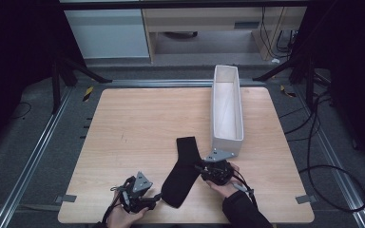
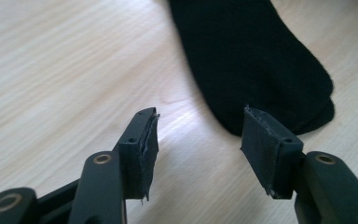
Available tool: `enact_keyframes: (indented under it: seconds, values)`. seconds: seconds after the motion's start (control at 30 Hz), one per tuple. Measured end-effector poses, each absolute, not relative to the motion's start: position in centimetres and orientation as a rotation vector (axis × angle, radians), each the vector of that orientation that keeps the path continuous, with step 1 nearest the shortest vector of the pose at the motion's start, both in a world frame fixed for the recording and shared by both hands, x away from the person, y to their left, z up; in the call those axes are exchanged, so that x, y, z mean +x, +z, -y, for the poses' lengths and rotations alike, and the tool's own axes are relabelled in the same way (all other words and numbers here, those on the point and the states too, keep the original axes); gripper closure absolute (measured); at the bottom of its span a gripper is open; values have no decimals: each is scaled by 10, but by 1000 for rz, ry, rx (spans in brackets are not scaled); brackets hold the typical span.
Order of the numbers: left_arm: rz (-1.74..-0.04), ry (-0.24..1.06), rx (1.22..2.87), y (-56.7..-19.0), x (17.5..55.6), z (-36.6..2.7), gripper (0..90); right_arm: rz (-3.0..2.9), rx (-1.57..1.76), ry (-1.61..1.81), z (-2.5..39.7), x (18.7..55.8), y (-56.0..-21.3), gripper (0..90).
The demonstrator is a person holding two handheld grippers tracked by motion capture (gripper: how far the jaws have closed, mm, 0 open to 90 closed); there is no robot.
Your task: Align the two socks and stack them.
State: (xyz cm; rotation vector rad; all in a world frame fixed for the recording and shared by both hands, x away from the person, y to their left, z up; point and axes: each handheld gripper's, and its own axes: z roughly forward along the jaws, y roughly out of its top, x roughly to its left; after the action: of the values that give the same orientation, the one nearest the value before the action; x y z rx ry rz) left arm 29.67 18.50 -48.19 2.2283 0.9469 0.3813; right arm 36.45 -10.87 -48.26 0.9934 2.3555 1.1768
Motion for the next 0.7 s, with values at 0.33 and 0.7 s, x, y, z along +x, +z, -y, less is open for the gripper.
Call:
enact_keyframes:
  seconds: [0.33, 0.7]
  values:
    - [-1054, 440, 2168, -480, 301, -215, 442, -2431, 929, 1366, 86, 316, -482, 601]
    - [-1071, 449, 2163, -483, 305, -219, 443, -2571, 848, 1368, 57, 294, -500, 603]
